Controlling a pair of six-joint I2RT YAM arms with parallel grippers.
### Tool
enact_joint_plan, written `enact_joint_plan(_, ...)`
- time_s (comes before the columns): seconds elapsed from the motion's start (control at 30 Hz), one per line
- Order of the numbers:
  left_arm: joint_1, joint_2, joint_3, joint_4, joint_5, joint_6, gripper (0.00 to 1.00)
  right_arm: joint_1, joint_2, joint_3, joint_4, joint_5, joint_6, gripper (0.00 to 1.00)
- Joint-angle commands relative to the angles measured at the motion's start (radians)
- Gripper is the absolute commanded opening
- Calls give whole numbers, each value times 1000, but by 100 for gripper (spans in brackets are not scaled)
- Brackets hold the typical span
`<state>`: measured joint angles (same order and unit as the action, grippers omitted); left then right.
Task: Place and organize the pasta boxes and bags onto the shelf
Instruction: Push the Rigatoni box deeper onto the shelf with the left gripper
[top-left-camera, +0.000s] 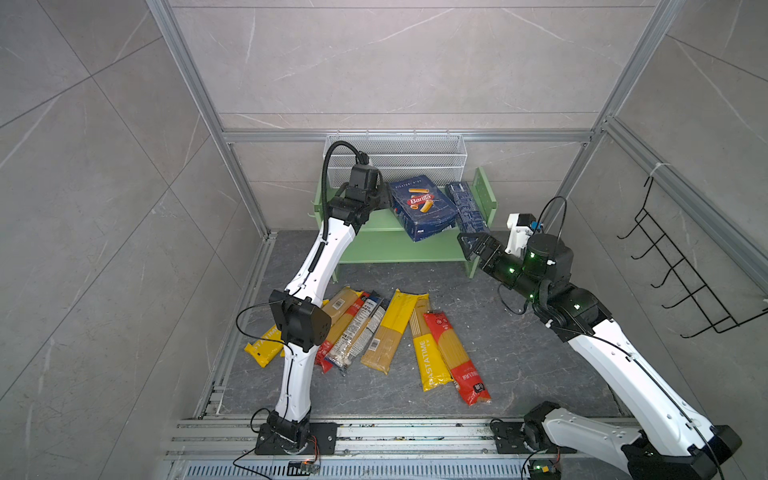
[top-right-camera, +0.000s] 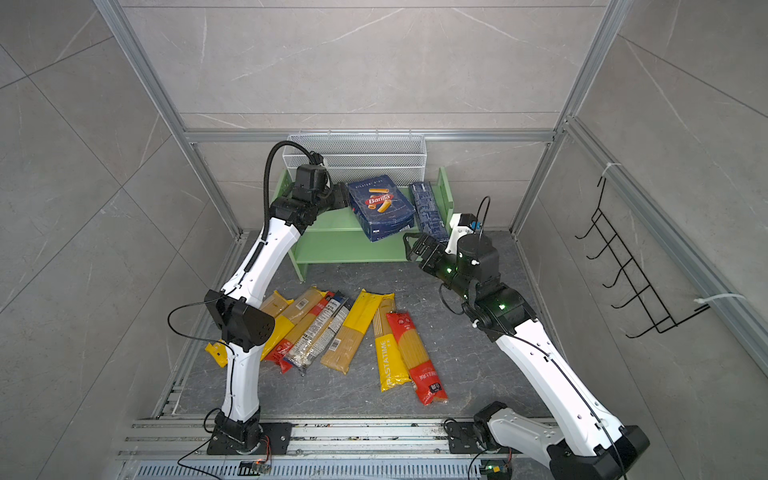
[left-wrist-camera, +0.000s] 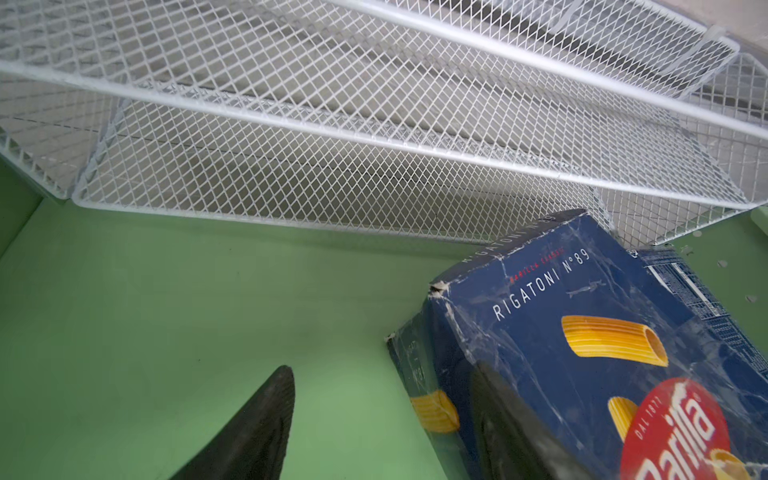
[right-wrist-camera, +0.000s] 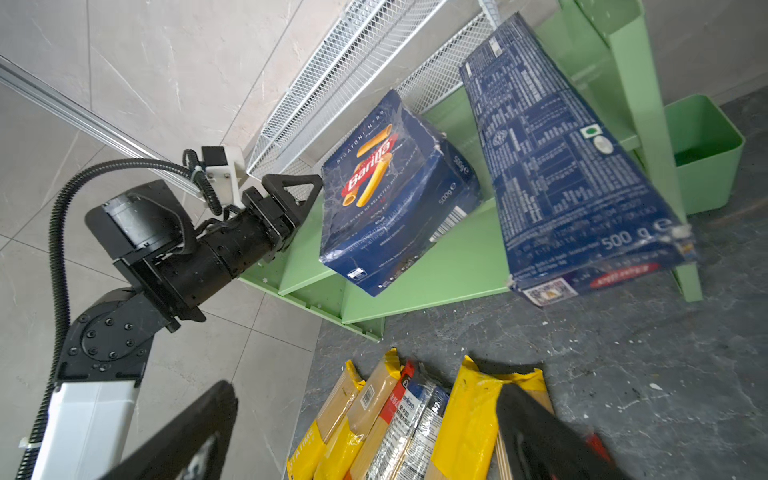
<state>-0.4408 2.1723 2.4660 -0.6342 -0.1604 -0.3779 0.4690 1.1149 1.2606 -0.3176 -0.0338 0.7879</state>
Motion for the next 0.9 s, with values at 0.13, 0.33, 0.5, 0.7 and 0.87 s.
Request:
enact_joint_plan(0.13, -7, 53, 18, 66, 116, -41, 68, -53, 13, -43, 43, -51, 1, 100)
enact_joint_plan(0.33, -7, 53, 17, 95, 99, -44, 71, -85, -1, -56, 43, -70, -2, 100)
enact_joint_plan(0.5, -6, -30, -40, 85, 46, -5, 82, -89, -32, -47, 19, -55, -50, 100)
enact_joint_plan(0.7, -9, -374, -387, 219, 38, 12, 96, -76, -56, 30, -159, 18, -170, 100)
enact_joint_plan(0.87, -44, -628, -611, 159, 54, -1, 100, -41, -63, -33, -240, 57, -180, 100)
